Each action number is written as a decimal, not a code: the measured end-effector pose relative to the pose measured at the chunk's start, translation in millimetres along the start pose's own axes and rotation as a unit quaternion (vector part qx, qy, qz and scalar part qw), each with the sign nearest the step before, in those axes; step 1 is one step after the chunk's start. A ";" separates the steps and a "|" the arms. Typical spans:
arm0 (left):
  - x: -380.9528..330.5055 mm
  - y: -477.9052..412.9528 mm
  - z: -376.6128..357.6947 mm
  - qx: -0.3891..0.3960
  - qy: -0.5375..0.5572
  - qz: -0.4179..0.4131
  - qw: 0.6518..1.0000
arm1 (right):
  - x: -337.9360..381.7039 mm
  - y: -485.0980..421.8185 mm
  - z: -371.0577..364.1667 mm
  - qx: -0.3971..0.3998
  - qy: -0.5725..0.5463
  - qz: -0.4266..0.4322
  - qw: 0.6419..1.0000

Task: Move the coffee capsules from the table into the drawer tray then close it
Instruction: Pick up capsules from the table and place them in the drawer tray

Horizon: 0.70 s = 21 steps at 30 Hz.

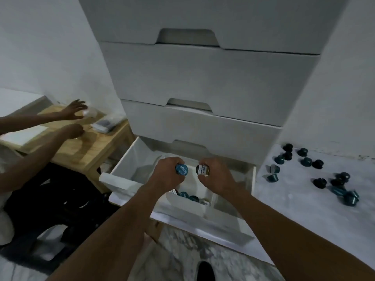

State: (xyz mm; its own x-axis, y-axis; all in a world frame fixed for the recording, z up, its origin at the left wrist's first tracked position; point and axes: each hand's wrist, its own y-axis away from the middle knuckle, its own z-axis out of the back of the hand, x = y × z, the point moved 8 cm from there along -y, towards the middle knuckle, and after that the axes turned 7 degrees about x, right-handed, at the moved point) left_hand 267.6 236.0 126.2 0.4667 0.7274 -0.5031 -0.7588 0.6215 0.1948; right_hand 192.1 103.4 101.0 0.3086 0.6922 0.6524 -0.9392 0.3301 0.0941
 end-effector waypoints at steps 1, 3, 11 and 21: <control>4.7 -9.8 -2.8 0.017 -0.013 0.001 1.000 | -5.7 -8.7 -6.6 0.010 0.003 -0.007 1.000; 13.9 -25.8 -7.4 0.050 -0.031 -0.001 0.998 | -15.7 -21.6 -18.2 0.031 0.014 -0.023 0.999; 45.2 -78.9 -10.5 0.138 -0.087 -0.004 0.987 | -36.6 -45.9 -56.8 0.096 0.030 -0.066 0.993; 52.0 -111.1 -44.5 0.245 -0.031 -0.118 0.962 | -38.7 -44.5 -70.6 0.086 0.020 -0.157 0.984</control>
State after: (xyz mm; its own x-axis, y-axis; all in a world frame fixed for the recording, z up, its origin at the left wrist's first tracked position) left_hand 356.0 191.9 40.9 0.6376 0.5555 -0.5337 -0.3298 0.8229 0.4626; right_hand 232.6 107.3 18.4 0.5896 0.5994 0.5414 -0.8074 0.4203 0.4140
